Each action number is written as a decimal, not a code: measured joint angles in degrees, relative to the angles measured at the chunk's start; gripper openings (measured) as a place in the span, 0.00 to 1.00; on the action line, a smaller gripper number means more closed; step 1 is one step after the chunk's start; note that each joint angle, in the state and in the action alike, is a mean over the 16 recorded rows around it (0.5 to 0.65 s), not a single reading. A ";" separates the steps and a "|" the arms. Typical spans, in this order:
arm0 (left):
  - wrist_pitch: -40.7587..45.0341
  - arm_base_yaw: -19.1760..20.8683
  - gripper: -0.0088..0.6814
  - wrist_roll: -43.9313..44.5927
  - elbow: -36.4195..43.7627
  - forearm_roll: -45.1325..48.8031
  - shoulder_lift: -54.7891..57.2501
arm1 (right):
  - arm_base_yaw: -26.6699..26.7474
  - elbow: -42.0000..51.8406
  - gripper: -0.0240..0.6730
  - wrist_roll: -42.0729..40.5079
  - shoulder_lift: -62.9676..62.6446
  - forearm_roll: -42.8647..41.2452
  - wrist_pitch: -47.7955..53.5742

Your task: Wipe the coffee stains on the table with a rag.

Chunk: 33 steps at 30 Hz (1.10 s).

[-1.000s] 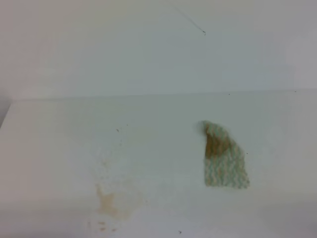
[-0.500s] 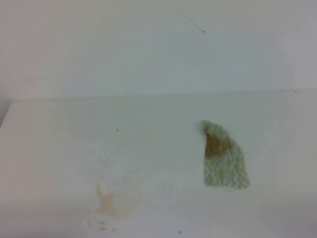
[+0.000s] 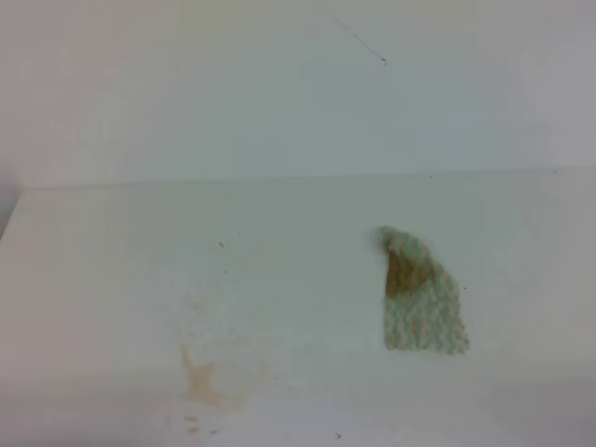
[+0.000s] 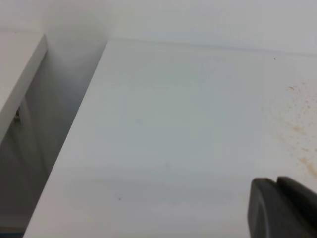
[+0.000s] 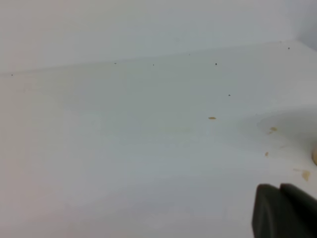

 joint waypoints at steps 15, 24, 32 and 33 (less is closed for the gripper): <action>0.06 0.00 0.01 0.00 -0.13 0.00 0.00 | 0.01 -0.21 0.04 -0.09 -0.05 -0.01 0.00; 0.24 0.00 0.01 0.00 -0.67 0.00 0.10 | 0.01 -0.31 0.04 -0.11 -0.05 0.00 0.00; 0.53 0.01 0.01 0.00 -1.21 0.00 0.19 | 0.01 0.00 0.04 -0.13 -0.05 -0.05 -0.20; 0.53 0.01 0.01 0.00 -1.21 0.00 0.19 | 0.01 0.10 0.04 -0.13 -0.05 -0.06 -0.26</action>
